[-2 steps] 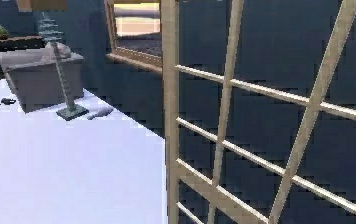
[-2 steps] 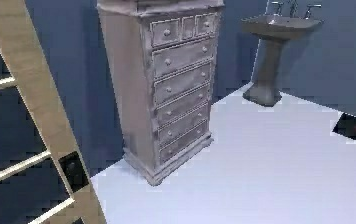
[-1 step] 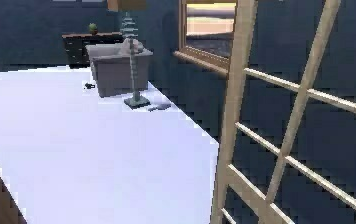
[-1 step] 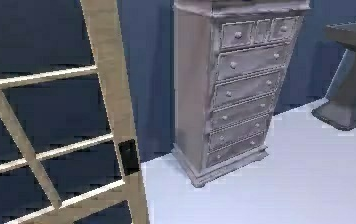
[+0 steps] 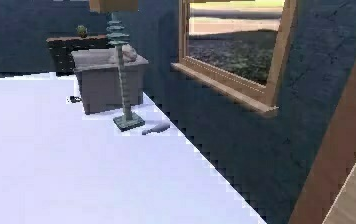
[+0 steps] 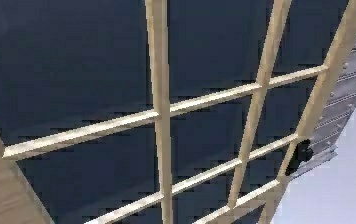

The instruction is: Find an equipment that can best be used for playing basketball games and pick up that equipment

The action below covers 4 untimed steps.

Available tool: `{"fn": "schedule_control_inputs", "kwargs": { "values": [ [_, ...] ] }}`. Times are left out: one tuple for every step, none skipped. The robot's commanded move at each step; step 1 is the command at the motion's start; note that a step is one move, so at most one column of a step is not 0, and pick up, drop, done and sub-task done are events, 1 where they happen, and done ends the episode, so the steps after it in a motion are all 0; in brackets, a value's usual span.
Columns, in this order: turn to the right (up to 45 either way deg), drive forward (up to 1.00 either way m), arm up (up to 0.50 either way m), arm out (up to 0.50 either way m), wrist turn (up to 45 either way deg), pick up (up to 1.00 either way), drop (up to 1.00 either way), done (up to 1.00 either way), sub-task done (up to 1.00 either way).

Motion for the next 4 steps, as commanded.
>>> {"fn": "schedule_control_inputs", "kwargs": {
  "values": [
    [-45.0, 0.0, 0.0, 0.0, 0.0, 0.0, 0.0, 0.0, 0.0],
    [-18.0, 0.0, 0.0, 0.0, 0.0, 0.0, 0.0, 0.0, 0.0],
    [0.0, 0.55, 0.0, 0.0, 0.0, 0.0, 0.0, 0.0, 0.0],
    [15.0, 0.0, 0.0, 0.0, 0.0, 0.0, 0.0, 0.0, 0.0]
  ]
}}
